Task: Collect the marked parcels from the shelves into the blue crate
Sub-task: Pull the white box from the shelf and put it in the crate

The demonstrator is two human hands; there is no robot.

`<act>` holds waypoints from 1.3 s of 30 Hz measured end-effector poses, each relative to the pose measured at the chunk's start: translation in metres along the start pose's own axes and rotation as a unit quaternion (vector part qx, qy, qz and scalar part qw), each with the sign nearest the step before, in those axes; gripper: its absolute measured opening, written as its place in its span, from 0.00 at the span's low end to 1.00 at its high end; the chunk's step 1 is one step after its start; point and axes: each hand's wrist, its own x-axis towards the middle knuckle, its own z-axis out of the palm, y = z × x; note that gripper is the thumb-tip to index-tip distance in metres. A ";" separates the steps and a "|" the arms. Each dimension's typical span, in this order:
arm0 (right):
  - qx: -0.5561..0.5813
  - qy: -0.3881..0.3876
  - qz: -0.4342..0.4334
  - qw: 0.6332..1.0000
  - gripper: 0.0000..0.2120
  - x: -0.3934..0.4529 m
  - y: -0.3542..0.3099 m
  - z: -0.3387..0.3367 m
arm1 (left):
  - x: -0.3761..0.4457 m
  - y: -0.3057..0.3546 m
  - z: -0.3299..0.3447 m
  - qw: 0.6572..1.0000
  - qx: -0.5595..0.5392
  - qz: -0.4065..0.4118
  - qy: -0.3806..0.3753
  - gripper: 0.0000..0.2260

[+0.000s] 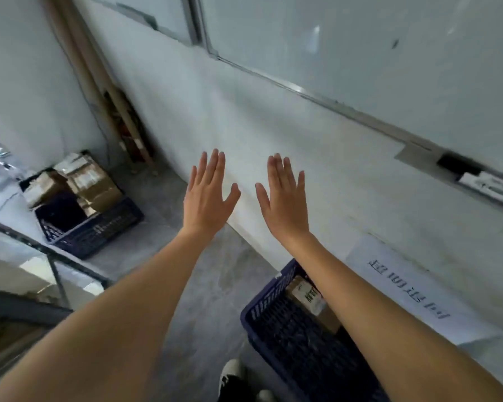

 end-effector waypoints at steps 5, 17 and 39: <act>0.042 0.013 -0.164 0.986 0.29 0.048 -0.133 -0.024 | -0.029 -0.100 -0.130 0.988 0.101 -0.088 0.078 0.32; 0.143 0.013 -0.476 0.868 0.30 -0.008 -0.521 -0.028 | -0.246 -0.284 -0.397 0.869 0.313 -0.322 0.206 0.32; 0.235 -0.071 -0.636 0.732 0.32 -0.207 -0.939 0.043 | -0.545 -0.482 -0.576 0.669 0.436 -0.560 0.221 0.30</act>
